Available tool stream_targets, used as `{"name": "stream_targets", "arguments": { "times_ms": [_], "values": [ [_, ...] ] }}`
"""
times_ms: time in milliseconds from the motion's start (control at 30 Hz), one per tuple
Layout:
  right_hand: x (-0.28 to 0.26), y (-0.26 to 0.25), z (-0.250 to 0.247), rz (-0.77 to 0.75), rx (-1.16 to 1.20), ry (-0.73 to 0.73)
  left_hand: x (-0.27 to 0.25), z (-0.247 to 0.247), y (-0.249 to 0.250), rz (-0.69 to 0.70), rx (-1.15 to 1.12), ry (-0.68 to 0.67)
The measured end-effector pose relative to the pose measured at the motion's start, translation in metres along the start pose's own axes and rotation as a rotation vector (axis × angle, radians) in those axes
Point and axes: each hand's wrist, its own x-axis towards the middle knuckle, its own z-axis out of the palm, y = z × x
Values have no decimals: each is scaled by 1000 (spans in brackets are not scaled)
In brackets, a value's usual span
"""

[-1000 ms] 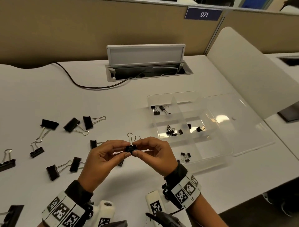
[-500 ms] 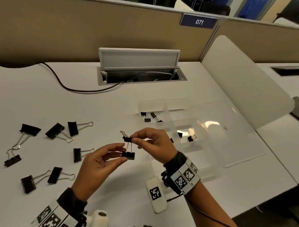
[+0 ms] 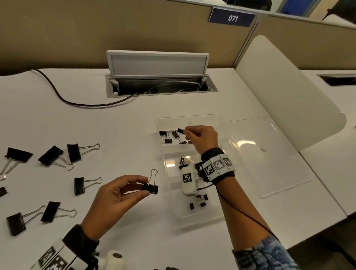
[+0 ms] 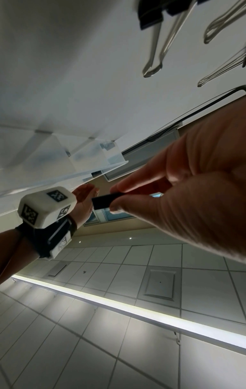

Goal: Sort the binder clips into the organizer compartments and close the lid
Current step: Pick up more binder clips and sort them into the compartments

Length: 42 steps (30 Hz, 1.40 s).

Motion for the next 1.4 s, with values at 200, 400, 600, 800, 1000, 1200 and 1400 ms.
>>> {"name": "stream_targets", "arguments": {
  "times_ms": [200,400,600,800,1000,1200,1400],
  "values": [
    [-26,-4,-17,12,124,-15,2,0,-2,10,-25,26],
    [-87,-9,9,14,153,-541,1,3,-3,5,-26,-9],
    [-103,-10,9,17,399,-599,1,7,0,13,7,-29],
    [-105,-10,2,-138,261,-522,0,11,3,27,20,-66],
    [-84,-2,-40,-49,246,-228,1,9,-2,36,40,-62],
    [-46,33,-86,58,0,168,2,3,-4,39,128,-109],
    [-31,52,-88,125,-96,242,1,5,-7,49,154,-147]
  ]
}}
